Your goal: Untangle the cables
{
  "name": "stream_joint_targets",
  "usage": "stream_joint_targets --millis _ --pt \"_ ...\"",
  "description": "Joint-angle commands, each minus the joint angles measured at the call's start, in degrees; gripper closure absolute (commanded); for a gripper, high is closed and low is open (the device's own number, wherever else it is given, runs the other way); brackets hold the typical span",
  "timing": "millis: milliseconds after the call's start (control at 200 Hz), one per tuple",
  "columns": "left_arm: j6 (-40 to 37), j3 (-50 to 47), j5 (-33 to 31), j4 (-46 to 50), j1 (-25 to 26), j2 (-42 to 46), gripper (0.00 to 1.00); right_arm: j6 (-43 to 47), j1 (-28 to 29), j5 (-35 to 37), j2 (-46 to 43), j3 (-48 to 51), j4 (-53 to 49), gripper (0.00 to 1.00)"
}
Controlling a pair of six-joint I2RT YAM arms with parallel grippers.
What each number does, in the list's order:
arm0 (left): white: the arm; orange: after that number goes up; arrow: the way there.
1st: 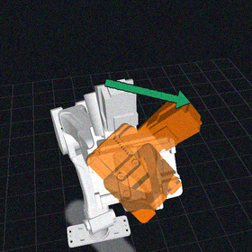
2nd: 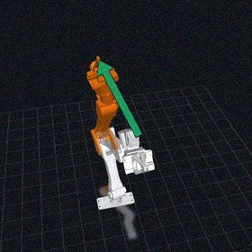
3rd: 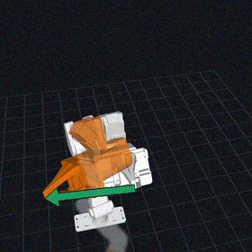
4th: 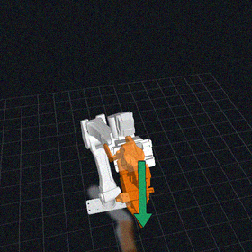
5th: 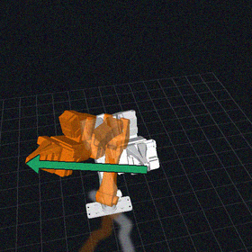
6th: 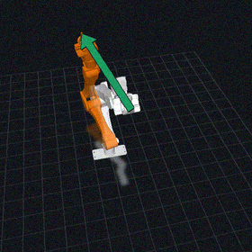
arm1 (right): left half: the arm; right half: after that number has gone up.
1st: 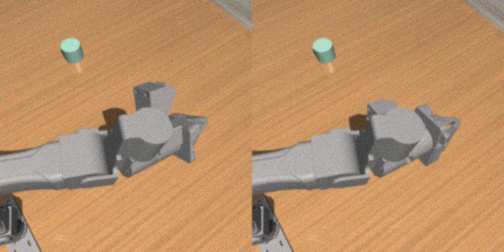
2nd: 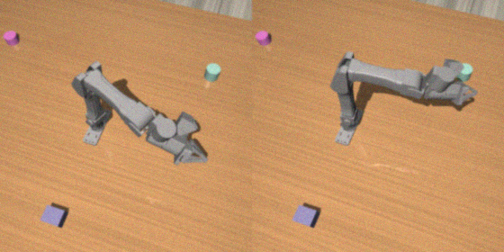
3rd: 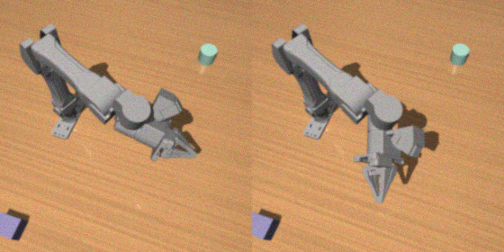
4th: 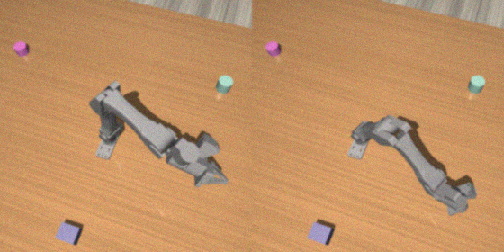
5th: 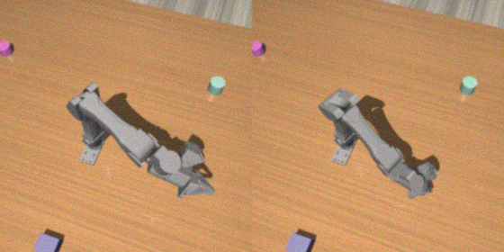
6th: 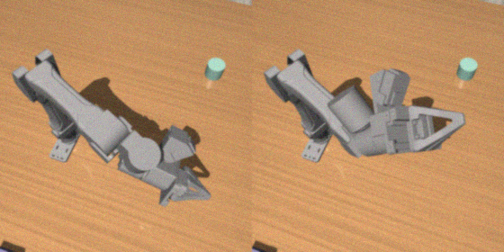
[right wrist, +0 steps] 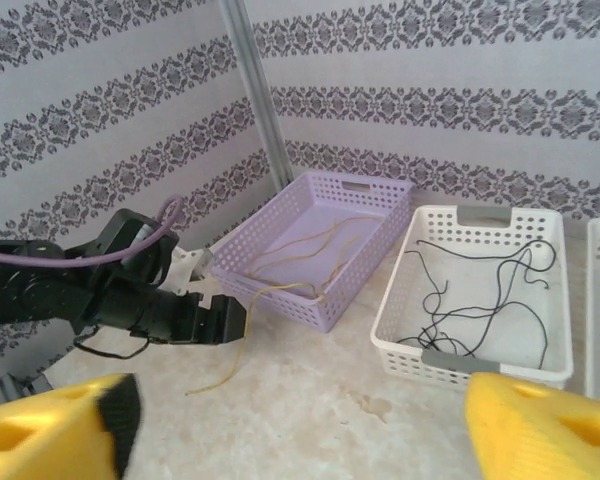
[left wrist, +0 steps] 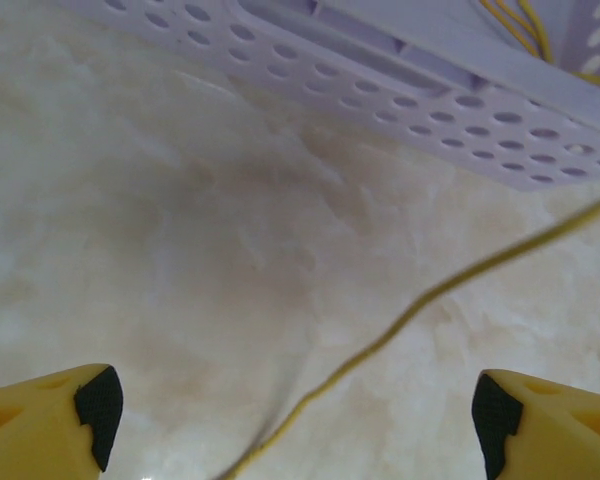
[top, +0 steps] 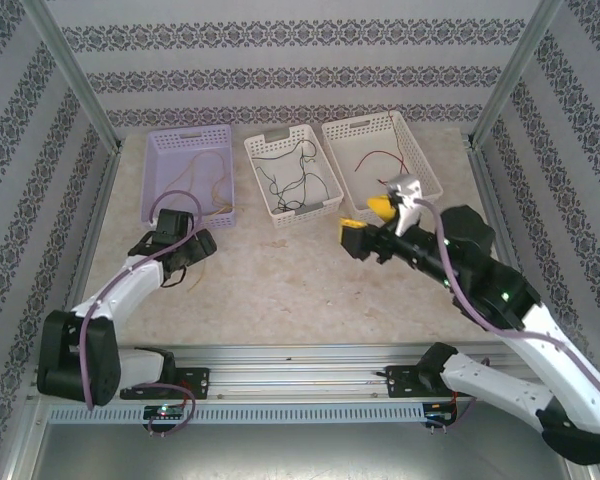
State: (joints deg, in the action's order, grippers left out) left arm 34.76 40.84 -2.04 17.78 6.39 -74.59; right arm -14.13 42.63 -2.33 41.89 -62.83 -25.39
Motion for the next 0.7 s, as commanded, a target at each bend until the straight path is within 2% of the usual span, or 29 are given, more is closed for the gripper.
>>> stream_joint_targets --millis 0,95,215,495,624,694 --pt "-0.93 2.09 -2.20 -6.46 0.64 -2.68 0.15 -1.82 0.52 1.54 -4.15 3.34 -1.12 0.09" --pt "-1.41 3.07 -2.57 -8.10 0.64 -6.02 0.23 -2.99 0.53 0.24 -6.94 5.03 -2.51 0.02" --pt "-1.80 3.64 -2.44 -9.39 0.73 -8.03 0.33 -4.61 0.53 -0.45 -10.02 7.46 -3.26 0.02" --pt "-2.40 4.68 -2.00 -10.84 0.73 -8.48 0.70 -6.19 0.56 -0.15 -14.01 10.97 -3.90 0.02" --pt "-2.51 5.91 -2.00 -9.93 0.73 -8.32 0.85 -6.51 0.52 -0.66 -14.12 10.91 -3.88 0.02" --pt "-2.70 6.90 -1.76 -9.05 0.73 -7.69 0.89 -6.61 0.56 -0.62 -14.42 10.97 -3.88 0.02"
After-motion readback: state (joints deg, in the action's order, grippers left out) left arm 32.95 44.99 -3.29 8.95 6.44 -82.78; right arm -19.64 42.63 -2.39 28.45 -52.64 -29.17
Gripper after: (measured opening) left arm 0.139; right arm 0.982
